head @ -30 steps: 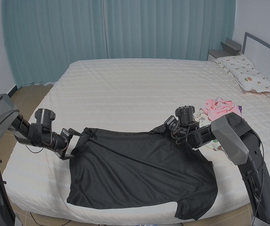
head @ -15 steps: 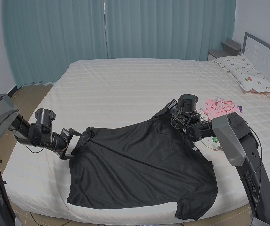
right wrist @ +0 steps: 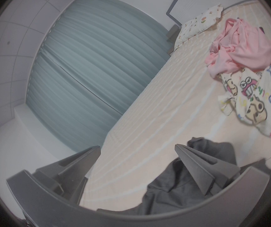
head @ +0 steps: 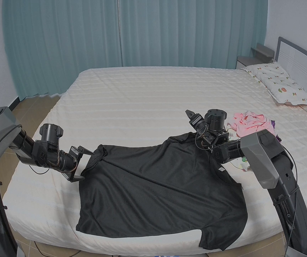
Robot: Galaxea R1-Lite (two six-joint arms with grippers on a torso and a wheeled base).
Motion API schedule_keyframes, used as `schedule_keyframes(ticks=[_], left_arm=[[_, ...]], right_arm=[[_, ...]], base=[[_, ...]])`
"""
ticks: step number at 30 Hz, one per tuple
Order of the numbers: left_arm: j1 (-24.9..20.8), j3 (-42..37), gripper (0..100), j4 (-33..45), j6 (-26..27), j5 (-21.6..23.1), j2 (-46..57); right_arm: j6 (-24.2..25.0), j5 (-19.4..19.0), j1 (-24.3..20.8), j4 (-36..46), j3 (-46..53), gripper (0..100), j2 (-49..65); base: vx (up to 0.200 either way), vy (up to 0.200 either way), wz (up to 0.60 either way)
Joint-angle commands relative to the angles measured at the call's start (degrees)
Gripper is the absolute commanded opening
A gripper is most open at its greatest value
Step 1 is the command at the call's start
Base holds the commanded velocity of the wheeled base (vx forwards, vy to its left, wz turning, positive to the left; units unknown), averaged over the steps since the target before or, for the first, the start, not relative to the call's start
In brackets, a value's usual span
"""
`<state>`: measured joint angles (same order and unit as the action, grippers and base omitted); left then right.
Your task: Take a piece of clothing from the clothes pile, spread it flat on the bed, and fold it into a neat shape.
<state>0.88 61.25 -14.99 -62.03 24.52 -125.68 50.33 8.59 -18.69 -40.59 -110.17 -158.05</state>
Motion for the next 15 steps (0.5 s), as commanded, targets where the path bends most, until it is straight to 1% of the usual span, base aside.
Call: schedule_keyframes(ticks=[1,8,11,15], left_arm=[[0.0,-0.1,100,0.0,0.0,0.0,0.3],[0.1,-2.5,100,-1.6,0.1,0.8,1.6],[0.0,-4.5,100,-3.7,0.1,0.9,2.2],[0.1,-6.1,100,-4.5,0.1,1.0,3.1]], right_arm=[[-4.5,-2.0,3.0,-1.4,15.2,100,7.9],[-6.9,-7.9,6.1,-5.5,35.5,100,18.0],[-8.6,-9.4,8.0,-7.0,41.9,100,20.5],[-8.8,-10.0,9.7,-11.3,49.3,100,22.4]], base=[[0.000,0.000,0.00],[0.000,0.000,0.00],[0.000,0.000,0.00],[0.000,0.000,0.00]])
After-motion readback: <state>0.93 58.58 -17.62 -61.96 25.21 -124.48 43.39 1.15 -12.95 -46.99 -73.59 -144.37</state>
